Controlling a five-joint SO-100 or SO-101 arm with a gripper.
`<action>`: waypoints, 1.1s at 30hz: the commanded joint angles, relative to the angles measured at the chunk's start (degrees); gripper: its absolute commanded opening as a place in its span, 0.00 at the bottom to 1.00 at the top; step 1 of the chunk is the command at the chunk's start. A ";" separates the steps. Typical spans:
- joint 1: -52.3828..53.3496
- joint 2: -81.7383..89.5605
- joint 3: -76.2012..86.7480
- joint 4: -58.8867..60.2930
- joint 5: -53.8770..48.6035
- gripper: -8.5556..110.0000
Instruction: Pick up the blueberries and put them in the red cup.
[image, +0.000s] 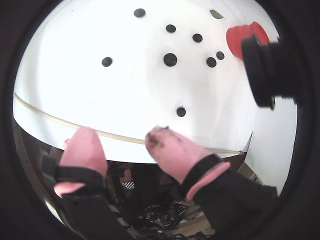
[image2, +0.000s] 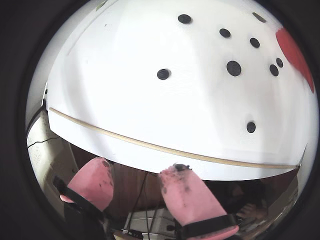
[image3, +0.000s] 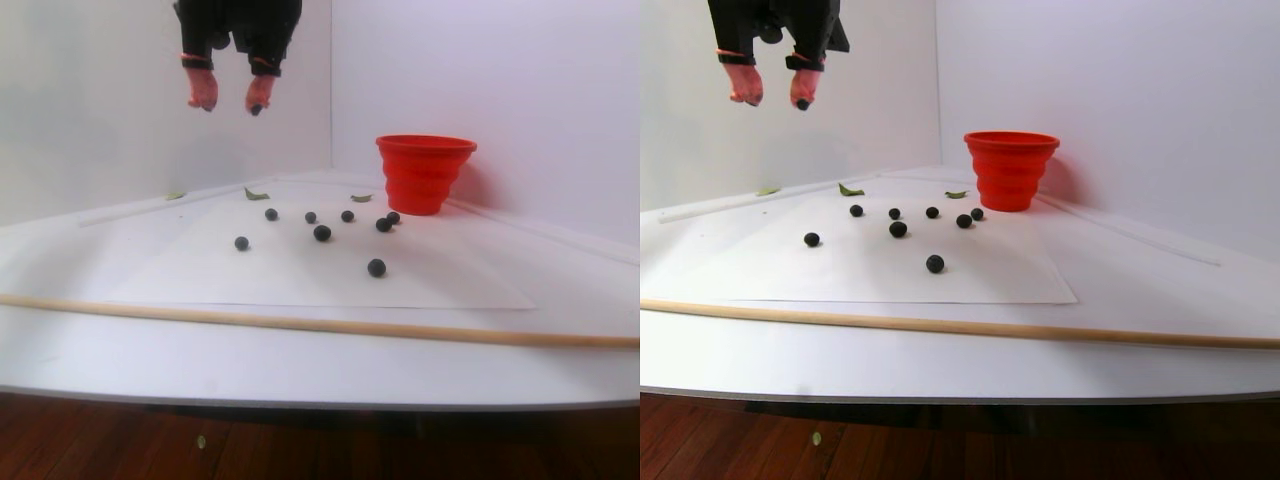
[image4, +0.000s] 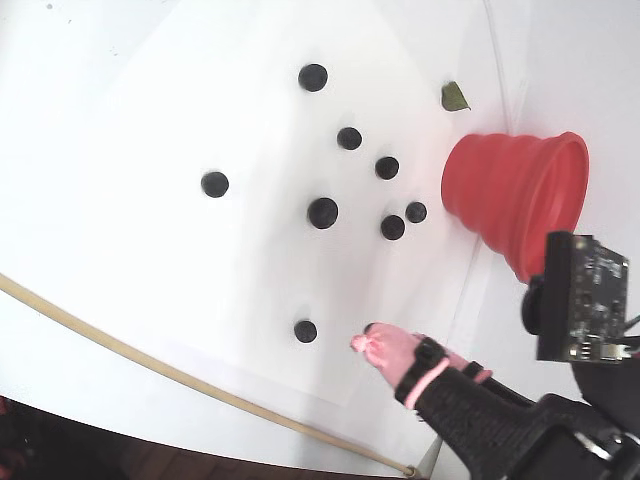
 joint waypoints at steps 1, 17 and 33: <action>-0.26 0.62 -0.62 -3.34 -2.90 0.23; -1.23 -8.88 -0.35 -13.27 -8.96 0.24; 0.44 -21.45 0.53 -27.16 -13.27 0.24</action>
